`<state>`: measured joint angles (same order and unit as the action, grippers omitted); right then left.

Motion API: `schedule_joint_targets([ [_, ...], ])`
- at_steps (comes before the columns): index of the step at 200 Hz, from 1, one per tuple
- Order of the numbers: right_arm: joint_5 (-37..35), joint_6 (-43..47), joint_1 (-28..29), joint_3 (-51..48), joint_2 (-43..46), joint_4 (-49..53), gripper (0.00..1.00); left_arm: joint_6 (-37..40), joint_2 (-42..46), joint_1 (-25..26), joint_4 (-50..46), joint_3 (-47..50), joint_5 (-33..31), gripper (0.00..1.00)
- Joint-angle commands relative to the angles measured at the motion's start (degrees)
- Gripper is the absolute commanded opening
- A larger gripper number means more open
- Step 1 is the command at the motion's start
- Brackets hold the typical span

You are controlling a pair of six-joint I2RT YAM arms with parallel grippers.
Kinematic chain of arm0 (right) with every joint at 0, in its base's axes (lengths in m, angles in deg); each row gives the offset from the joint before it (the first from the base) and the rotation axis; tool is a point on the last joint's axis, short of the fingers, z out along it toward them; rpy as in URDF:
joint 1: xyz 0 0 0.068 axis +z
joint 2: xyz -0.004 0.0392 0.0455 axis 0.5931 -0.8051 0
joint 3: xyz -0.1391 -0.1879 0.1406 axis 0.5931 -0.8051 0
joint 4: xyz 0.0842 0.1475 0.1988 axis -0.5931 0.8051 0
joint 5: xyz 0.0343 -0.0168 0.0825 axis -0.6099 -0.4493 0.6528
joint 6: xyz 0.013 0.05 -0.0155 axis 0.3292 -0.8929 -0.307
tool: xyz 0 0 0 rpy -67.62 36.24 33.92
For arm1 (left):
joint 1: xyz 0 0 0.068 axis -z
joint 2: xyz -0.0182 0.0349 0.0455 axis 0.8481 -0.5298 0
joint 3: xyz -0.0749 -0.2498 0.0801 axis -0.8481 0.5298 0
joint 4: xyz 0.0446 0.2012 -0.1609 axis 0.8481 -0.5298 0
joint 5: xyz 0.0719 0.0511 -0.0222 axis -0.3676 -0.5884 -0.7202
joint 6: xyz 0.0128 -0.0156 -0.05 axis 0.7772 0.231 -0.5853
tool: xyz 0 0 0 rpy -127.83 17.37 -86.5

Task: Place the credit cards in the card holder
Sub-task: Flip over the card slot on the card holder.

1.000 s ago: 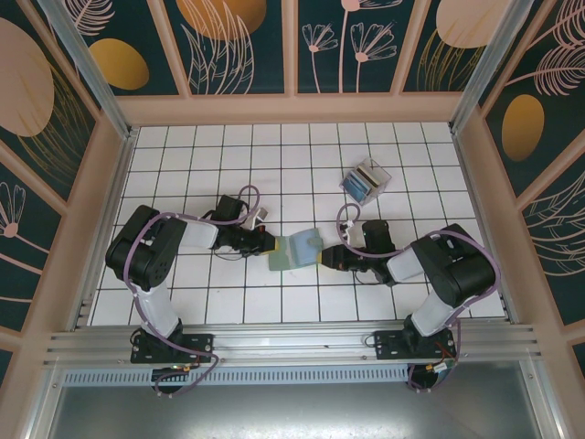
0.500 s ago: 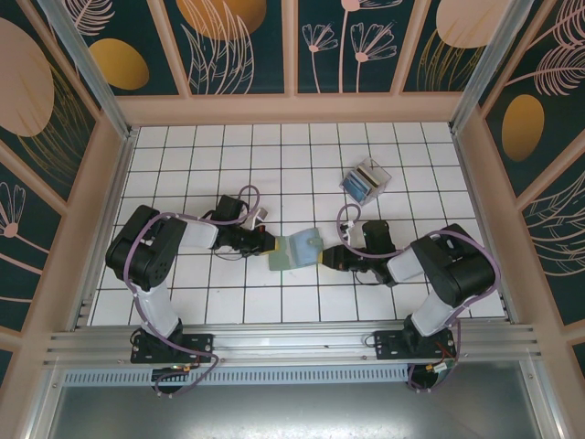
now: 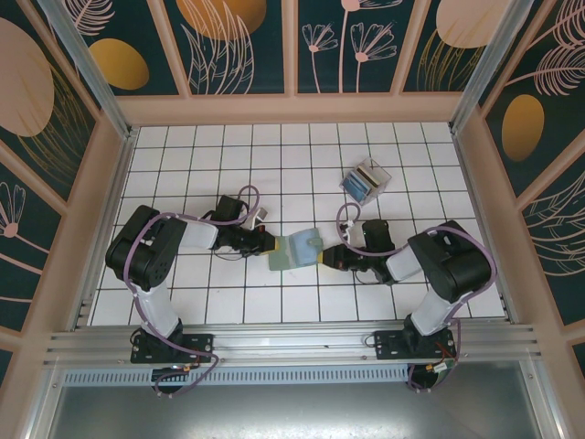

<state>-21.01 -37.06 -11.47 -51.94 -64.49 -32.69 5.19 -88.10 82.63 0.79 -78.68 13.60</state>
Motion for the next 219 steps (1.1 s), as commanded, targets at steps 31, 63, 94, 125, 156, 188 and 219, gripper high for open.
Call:
schedule_joint_targets([
  [31,-5.07,-0.09,3.38,2.51,-6.80,4.60,0.11,1.23,-4.76,2.01,0.88,2.07,-7.89,0.00],
  [63,-5.88,0.03,3.92,3.83,-8.44,6.18,0.14,0.96,-4.61,2.01,1.27,2.24,-7.90,0.00],
  [94,-6.22,0.34,4.93,5.48,-9.91,7.61,0.18,0.70,-4.61,2.01,1.76,2.27,-7.79,0.00],
  [125,-6.58,0.84,5.77,6.99,-10.55,9.03,0.23,0.70,-4.25,2.01,1.78,2.33,-7.74,0.00],
  [156,-6.35,1.75,6.11,8.16,-10.77,10.30,0.27,0.71,-4.05,2.01,1.69,2.33,-7.70,0.00],
  [188,-6.57,2.87,6.12,9.12,-10.91,12.33,0.31,0.64,-3.84,2.01,1.68,2.32,-7.60,0.00],
  [219,-6.91,3.40,6.12,9.75,-11.31,13.84,0.32,-1.02,-2.22,1.92,3.61,2.79,-5.73,0.00],
])
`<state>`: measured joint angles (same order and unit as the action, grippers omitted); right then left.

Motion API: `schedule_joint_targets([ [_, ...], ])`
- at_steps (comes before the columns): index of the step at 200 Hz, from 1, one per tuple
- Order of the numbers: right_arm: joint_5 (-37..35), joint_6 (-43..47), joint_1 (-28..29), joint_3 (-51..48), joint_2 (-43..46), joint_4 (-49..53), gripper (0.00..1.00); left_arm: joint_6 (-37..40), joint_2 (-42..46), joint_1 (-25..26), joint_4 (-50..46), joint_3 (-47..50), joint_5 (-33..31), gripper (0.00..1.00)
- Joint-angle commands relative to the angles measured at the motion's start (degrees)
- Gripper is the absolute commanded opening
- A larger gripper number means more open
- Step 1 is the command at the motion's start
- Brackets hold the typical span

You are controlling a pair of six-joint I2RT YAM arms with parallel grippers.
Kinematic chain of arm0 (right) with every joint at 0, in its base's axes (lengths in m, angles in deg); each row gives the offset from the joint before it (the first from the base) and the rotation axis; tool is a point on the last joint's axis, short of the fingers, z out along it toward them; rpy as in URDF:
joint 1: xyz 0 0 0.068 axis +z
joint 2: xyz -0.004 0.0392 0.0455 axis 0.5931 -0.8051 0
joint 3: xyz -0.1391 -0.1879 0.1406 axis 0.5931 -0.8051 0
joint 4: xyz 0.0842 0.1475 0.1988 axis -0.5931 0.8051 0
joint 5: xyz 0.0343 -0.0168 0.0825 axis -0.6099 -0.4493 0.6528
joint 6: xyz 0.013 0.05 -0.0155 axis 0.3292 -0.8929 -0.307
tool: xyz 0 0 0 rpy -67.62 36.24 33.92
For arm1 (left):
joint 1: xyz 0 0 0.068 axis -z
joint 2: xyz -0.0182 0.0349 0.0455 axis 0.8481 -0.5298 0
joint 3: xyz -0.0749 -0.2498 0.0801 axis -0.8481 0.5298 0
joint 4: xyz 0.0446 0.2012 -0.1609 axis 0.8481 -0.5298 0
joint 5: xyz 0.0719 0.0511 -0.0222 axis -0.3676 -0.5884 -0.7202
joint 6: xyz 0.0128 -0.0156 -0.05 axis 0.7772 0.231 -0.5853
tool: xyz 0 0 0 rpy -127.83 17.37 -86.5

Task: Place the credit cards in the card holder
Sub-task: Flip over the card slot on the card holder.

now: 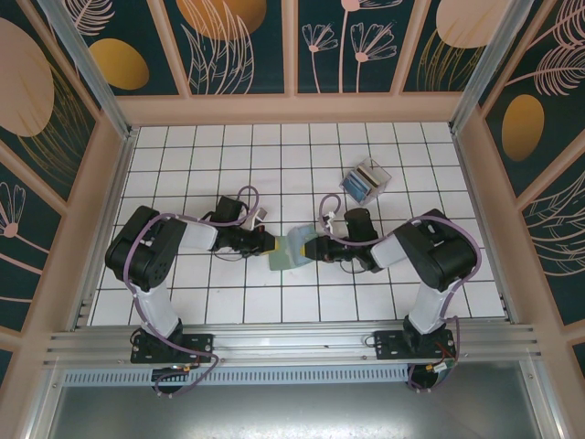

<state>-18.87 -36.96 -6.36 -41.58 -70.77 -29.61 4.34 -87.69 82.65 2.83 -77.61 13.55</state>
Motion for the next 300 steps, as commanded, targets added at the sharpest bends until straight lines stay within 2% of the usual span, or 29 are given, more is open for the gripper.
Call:
schedule_joint_targets([
  [1,-9.11,3.30,1.00,-0.57,-5.02,10.83,0.32,-0.23,-2.52,1.90,1.59,1.71,-5.64,0.00],
  [11,-9.33,3.72,1.00,-0.22,-5.15,11.48,0.31,-1.37,-1.52,1.73,2.66,1.78,-4.77,0.14],
  [16,-9.55,3.98,1.00,-0.09,-5.17,11.90,0.31,-2.23,-0.76,1.33,3.65,1.87,-4.31,0.24],
  [18,-9.66,4.07,1.00,-0.02,-5.17,12.06,0.30,-2.73,-0.55,1.26,4.00,1.88,-4.11,0.31],
  [26,-10.02,4.50,2.19,0.25,-5.15,12.67,0.29,-4.42,0.63,0.58,5.05,1.88,-3.33,0.43],
  [44,-10.56,5.19,2.67,0.83,-5.11,13.68,0.28,-6.77,3.17,-0.49,5.67,0.78,-2.63,0.54],
  [66,-11.38,5.79,3.04,1.24,-5.10,14.62,0.27,-6.56,4.85,-0.91,1.87,-2.74,-4.33,0.61],
  [125,-16.64,7.44,5.00,3.06,-4.13,18.68,0.24,-6.50,2.57,-0.55,-3.46,-9.78,-7.60,0.67],
  [163,-18.73,7.53,5.89,3.43,-3.57,19.47,0.22,-4.53,-1.26,3.22,-9.14,-14.34,-10.32,0.68],
  [197,-22.01,7.87,6.66,3.26,-1.21,20.53,0.21,-2.74,-2.52,4.27,-13.15,-16.48,-15.01,0.68],
  [234,-24.25,8.85,7.20,3.96,0.45,22.45,0.21,0.15,-4.15,4.62,-17.51,-18.53,-17.38,0.64],
  [300,-25.42,8.19,7.73,3.88,0.91,21.96,0.21,0.62,-5.35,4.71,-17.18,-17.77,-16.94,0.59],
])
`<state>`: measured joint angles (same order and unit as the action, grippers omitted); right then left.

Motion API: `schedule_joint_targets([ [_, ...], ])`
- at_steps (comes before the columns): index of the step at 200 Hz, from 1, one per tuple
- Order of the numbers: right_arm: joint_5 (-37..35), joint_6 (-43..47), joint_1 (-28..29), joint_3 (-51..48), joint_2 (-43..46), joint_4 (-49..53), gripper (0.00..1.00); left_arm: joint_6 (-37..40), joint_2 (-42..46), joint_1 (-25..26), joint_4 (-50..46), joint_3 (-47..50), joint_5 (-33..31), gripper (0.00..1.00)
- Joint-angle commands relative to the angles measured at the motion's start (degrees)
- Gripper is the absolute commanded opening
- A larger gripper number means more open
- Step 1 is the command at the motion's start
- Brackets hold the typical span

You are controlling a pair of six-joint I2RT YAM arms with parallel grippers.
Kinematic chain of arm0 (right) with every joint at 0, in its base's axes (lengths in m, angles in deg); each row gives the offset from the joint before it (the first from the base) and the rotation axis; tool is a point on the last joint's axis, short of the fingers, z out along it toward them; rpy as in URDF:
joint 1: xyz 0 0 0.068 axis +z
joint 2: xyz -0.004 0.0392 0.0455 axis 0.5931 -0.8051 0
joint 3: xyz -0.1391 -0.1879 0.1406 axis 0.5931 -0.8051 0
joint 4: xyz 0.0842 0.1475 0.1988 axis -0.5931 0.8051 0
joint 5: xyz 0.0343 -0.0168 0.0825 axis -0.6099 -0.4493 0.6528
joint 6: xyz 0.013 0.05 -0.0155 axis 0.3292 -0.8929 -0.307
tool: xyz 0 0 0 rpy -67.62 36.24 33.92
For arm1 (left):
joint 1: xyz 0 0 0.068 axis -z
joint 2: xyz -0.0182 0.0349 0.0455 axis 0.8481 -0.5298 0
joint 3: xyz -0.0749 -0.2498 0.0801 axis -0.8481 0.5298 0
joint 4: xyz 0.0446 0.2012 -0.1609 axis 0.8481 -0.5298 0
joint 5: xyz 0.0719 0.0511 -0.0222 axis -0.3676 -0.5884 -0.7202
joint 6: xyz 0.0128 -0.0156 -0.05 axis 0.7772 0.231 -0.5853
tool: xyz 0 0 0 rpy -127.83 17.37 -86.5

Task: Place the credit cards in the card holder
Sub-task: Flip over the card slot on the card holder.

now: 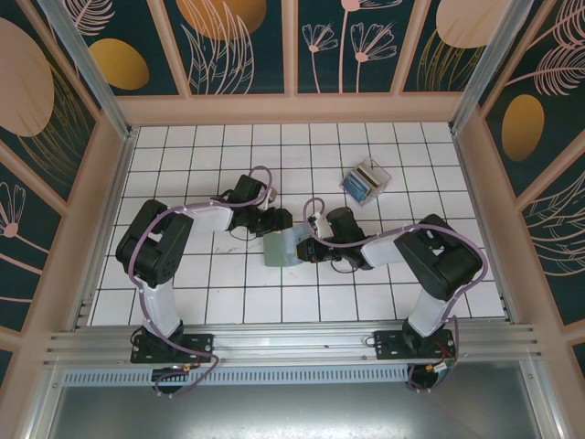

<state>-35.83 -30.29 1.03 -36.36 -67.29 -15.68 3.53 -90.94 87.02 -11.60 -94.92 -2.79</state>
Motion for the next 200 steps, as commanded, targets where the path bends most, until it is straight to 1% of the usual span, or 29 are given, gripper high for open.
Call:
schedule_joint_targets([
  [1,-8.51,1.50,0.36,-1.35,-2.53,8.05,0.21,1.46,-2.12,0.34,-2.73,-0.43,-0.63,0.59],
  [24,-9.07,1.61,0.38,-1.52,-1.98,8.16,0.22,2.58,-2.78,0.34,-3.63,-0.37,-1.65,0.53],
  [56,-9.78,0.83,0.38,-1.83,-1.01,7.23,0.23,4.06,-3.50,0.34,-4.48,0.31,-3.13,0.48],
  [86,-9.81,-0.52,0.17,-3.27,0.79,5.36,0.36,4.80,-2.85,0.34,-3.89,2.06,-3.82,0.44],
  [102,-7.82,-1.35,-0.73,-4.77,3.05,3.64,0.42,5.49,-2.40,0.34,-3.86,3.07,-4.76,0.42],
  [114,-6.42,-1.52,-1.64,-5.40,5.01,3.56,0.46,5.92,-2.08,0.30,-3.61,3.10,-5.24,0.41],
  [125,-5.56,-1.64,-2.61,-6.06,6.84,4.23,0.48,6.05,-1.89,0.34,-3.11,5.15,-5.25,0.41],
  [139,-4.95,-1.46,-3.85,-6.69,9.43,5.88,0.48,5.96,-1.62,0.34,-2.17,6.27,-4.94,0.40],
  [161,-6.09,0.06,-4.79,-6.84,13.48,10.79,0.50,5.70,-1.27,0.33,-0.56,7.54,-4.37,0.40],
  [187,-10.56,1.90,-5.11,-6.20,18.72,18.56,0.50,5.53,-0.43,0.32,1.20,8.66,-3.72,0.39],
  [200,-13.25,2.94,-5.02,-5.20,21.37,22.56,0.48,5.59,-0.27,0.33,1.86,9.06,-3.31,0.39],
])
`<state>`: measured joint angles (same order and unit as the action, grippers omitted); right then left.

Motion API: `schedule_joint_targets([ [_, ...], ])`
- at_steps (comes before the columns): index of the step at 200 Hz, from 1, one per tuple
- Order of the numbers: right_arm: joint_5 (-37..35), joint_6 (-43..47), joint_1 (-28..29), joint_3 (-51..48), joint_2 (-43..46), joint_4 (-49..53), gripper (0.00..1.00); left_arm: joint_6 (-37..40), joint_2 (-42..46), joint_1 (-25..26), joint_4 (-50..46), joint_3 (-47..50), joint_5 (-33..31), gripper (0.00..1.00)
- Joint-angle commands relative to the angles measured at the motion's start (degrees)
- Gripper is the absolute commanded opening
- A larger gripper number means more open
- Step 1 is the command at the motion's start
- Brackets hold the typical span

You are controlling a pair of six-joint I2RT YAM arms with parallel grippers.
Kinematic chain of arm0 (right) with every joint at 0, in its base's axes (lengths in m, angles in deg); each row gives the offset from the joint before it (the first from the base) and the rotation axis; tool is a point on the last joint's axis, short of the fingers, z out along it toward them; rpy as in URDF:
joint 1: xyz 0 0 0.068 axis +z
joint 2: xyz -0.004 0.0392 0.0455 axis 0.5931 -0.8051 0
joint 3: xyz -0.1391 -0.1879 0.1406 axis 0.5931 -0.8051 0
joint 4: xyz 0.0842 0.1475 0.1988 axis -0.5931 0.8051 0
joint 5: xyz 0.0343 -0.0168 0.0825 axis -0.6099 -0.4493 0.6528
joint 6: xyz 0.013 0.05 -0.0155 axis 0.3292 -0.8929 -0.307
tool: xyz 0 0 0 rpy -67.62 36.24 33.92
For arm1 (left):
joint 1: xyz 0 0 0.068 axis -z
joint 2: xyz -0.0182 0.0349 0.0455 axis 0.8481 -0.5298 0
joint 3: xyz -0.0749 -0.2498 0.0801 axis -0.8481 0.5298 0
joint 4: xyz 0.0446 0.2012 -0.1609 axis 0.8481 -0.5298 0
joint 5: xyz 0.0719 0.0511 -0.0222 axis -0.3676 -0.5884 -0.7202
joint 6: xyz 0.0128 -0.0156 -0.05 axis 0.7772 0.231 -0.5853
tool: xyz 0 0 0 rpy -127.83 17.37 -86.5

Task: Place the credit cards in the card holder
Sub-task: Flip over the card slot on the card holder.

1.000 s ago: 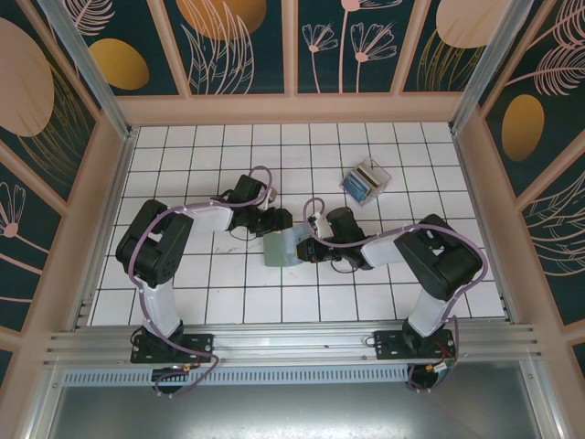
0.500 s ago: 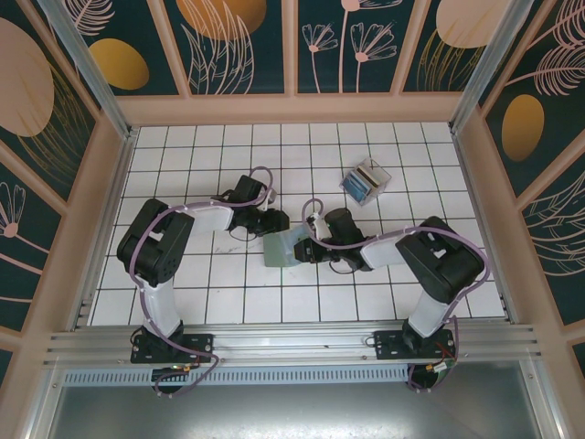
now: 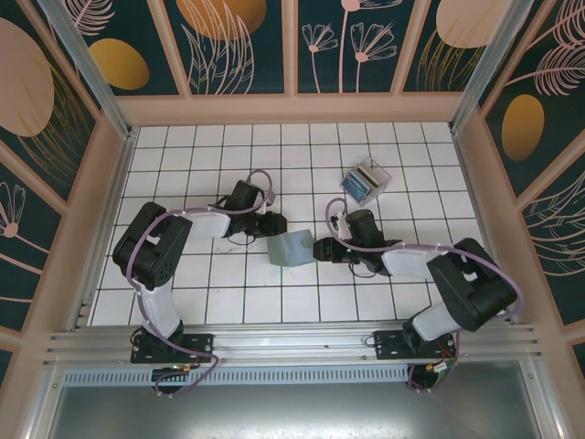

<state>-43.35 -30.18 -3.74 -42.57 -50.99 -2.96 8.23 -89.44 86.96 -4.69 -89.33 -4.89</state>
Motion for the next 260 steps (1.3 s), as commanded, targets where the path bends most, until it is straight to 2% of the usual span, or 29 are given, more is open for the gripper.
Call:
schedule_joint_targets([
  [1,-5.97,3.03,-0.19,1.13,5.26,10.02,0.48,0.86,-1.79,0.40,-5.00,3.52,-1.21,0.39],
  [16,-6.08,4.91,-0.12,3.61,6.67,14.11,0.47,0.53,-1.72,0.38,-3.99,4.11,-0.67,0.38],
  [33,-1.32,7.49,-0.04,7.20,5.44,16.32,0.46,0.12,-1.81,0.39,-2.62,4.54,0.38,0.38],
  [67,10.64,11.69,0.05,15.09,-2.93,16.94,0.43,0.03,-1.63,0.34,-1.64,4.89,0.79,0.38],
  [121,17.25,14.03,-0.12,24.16,-17.28,16.22,0.42,0.03,-1.00,0.40,-0.69,5.86,0.95,0.35],
  [145,18.90,13.48,0.14,25.99,-21.40,14.54,0.42,-0.46,-0.98,0.41,-0.20,6.16,1.18,0.35],
  [186,17.57,14.12,0.89,27.62,-24.29,15.72,0.42,0.12,-1.20,0.34,-0.64,6.10,1.48,0.35],
  [260,13.38,12.71,0.58,27.43,-20.60,14.34,0.46,0.82,1.50,0.32,2.64,8.93,0.57,0.34],
])
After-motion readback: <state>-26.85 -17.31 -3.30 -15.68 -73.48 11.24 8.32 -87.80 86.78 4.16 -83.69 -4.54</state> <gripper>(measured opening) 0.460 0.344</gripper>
